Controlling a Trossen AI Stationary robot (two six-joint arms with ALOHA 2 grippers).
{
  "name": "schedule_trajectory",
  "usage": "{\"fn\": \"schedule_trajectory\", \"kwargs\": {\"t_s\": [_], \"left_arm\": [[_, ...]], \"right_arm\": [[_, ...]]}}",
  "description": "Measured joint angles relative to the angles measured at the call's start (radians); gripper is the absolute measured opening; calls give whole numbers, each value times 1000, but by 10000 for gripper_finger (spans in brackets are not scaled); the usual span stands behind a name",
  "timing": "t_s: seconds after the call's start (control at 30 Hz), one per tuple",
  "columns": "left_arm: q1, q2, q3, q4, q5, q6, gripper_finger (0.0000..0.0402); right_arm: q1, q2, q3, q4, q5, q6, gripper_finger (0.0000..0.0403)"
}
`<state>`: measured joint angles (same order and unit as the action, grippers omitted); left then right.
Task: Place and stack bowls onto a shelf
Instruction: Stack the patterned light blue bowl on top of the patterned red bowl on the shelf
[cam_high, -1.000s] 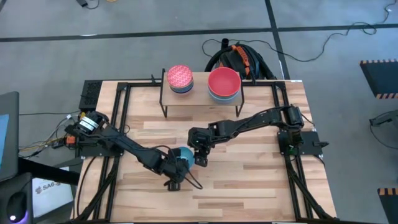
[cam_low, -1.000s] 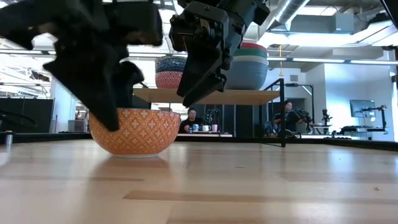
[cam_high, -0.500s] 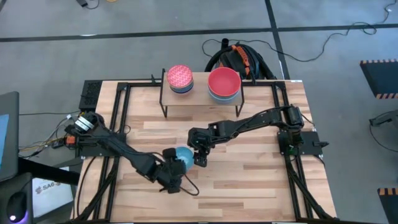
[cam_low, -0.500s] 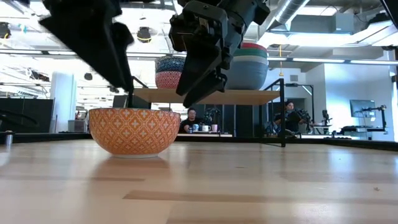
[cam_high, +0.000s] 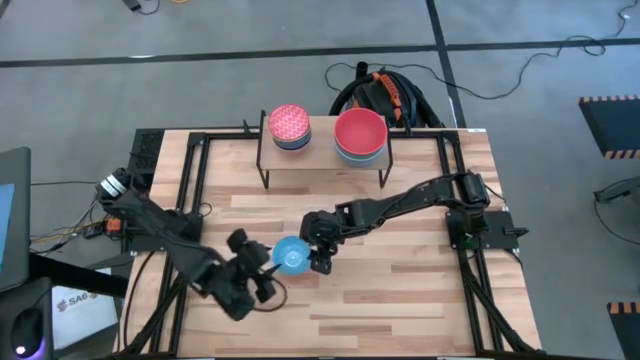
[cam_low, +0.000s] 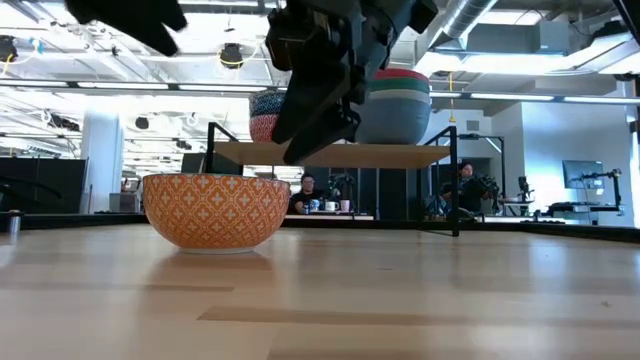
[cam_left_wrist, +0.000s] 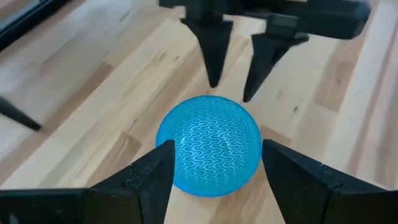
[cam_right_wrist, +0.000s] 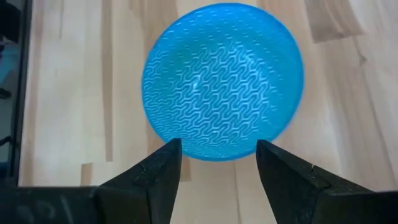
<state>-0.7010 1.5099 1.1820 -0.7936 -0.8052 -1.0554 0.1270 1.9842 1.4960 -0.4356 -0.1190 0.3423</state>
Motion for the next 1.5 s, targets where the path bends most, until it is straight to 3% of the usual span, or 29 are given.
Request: {"fn": "schedule_trajectory", "kwargs": {"t_s": [0.13,0.33,0.83,1.03,1.17,1.3,1.5], "left_arm": [[-65,-40,0,-58,-75,-74,224],[-155,-66,0,-99,-210,-160,215],[-203,-65,0,-262,-202,-295,143],[-238,-65,0,-495,-145,-574,140],[-244,-65,0,-624,-27,-731,140],[-243,-65,0,-679,78,-783,140],[-243,-65,0,-709,91,-773,140]], "right_arm": [[13,0,0,5,0,-17,234],[39,-10,0,17,-83,-26,234],[57,-11,45,39,-134,-10,234],[57,-11,95,-2,-106,-11,234],[56,-10,99,-11,-94,-28,234],[56,-10,100,-4,-95,-38,234],[56,-10,132,-4,-116,-73,234]]}}
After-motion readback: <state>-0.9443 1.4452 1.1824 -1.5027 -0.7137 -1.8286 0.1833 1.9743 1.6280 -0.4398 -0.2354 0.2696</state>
